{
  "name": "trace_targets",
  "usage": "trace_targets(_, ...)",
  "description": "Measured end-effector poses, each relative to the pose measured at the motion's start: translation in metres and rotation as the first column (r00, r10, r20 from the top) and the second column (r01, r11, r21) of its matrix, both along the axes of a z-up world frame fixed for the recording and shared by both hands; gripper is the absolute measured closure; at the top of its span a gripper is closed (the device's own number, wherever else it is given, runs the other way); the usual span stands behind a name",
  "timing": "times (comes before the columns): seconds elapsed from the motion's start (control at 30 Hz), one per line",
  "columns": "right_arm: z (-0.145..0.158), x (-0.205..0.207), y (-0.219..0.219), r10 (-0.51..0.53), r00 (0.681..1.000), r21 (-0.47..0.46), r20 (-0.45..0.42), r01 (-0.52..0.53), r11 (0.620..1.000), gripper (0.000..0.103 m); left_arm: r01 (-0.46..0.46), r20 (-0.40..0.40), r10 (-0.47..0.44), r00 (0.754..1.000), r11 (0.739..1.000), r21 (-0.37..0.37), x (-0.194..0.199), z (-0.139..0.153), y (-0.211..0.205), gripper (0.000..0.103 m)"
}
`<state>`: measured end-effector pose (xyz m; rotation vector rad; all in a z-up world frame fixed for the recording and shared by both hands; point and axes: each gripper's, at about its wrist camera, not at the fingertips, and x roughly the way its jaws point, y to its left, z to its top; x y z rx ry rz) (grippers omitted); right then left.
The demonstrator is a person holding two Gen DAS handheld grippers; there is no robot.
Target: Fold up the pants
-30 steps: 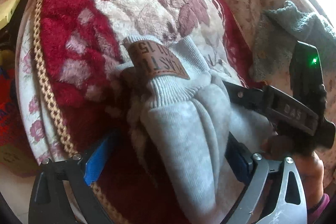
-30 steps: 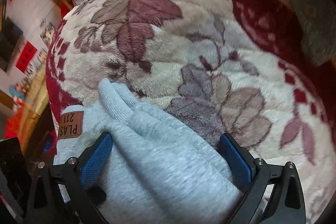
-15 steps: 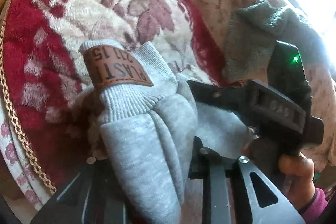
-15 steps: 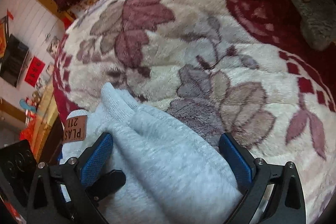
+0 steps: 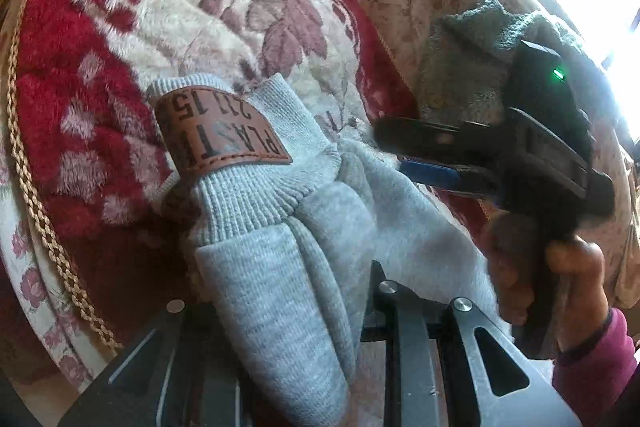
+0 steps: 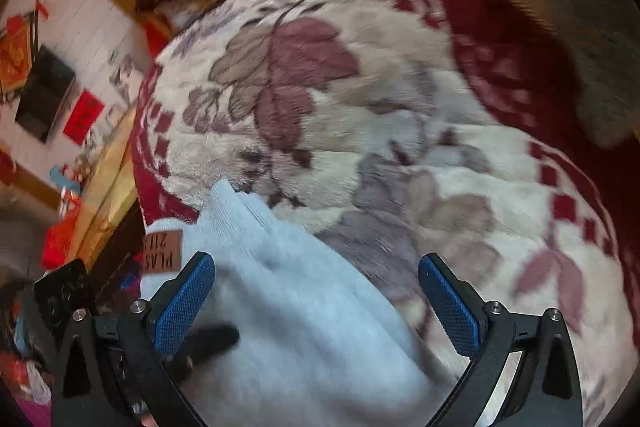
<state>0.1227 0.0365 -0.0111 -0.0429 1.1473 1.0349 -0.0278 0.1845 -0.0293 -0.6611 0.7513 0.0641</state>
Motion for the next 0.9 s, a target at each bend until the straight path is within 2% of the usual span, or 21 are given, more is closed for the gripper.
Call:
trace_targets(0.1,-0.014,-0.005,0.033,0.113,0.992,-0.031,-0.048,-0.115,0.993,0.0,-0.002,-0.023,0.001,1.0,1.0,-0.013,0.002,-0.006,0.002,0.079)
trace_targets(0.13,-0.02,-0.006,0.042,0.13,0.991,-0.045,-0.041,-0.132,0.99,0.002,-0.003,-0.025,0.002,1.0,0.999,-0.035,0.004,-0.009,0.004,0.078)
trace_targets(0.17,-0.025,-0.007,0.047,0.139,0.99,-0.059,-0.034,-0.141,0.988,0.012,-0.002,-0.034,0.001,0.999,0.999,-0.053,0.005,-0.012,0.007,0.077)
trace_targets(0.2,-0.03,-0.008,0.052,0.142,0.989,-0.066,-0.043,-0.145,0.987,0.015,-0.001,-0.033,-0.002,0.999,0.997,-0.082,0.006,-0.016,0.01,0.077)
trace_targets(0.23,-0.031,-0.009,0.053,0.13,0.991,-0.063,-0.031,-0.132,0.989,0.023,0.0,-0.028,-0.003,1.0,0.996,-0.093,0.006,-0.017,0.011,0.077)
trace_targets(0.27,-0.029,-0.011,0.053,0.131,0.991,-0.052,-0.018,-0.132,0.99,0.037,0.003,-0.024,-0.006,1.0,0.995,-0.099,0.006,-0.018,0.011,0.077)
trace_targets(0.37,-0.018,-0.02,0.048,0.143,0.99,-0.038,0.01,-0.143,0.989,0.051,0.011,-0.009,-0.012,1.0,0.998,-0.055,0.005,-0.01,0.005,0.079)
trace_targets(0.47,0.003,-0.027,0.038,0.139,0.989,-0.02,0.048,-0.138,0.99,0.056,0.026,0.038,-0.026,0.999,1.0,0.01,-0.001,0.01,-0.006,0.081)
trace_targets(0.6,0.043,-0.032,0.013,0.106,0.99,0.064,0.093,-0.112,0.992,0.056,0.047,0.118,-0.058,0.991,0.994,0.099,-0.014,0.051,-0.026,0.081)
trace_targets(0.73,0.094,-0.045,-0.029,0.049,0.989,0.152,0.14,-0.071,0.986,0.055,0.087,0.194,-0.123,0.973,0.978,0.188,-0.026,0.093,-0.064,0.081)
trace_targets(0.9,0.142,-0.071,-0.101,-0.044,0.98,0.22,0.195,0.0,0.976,0.055,0.166,0.256,-0.248,0.934,0.939,0.301,-0.045,0.134,-0.132,0.081)
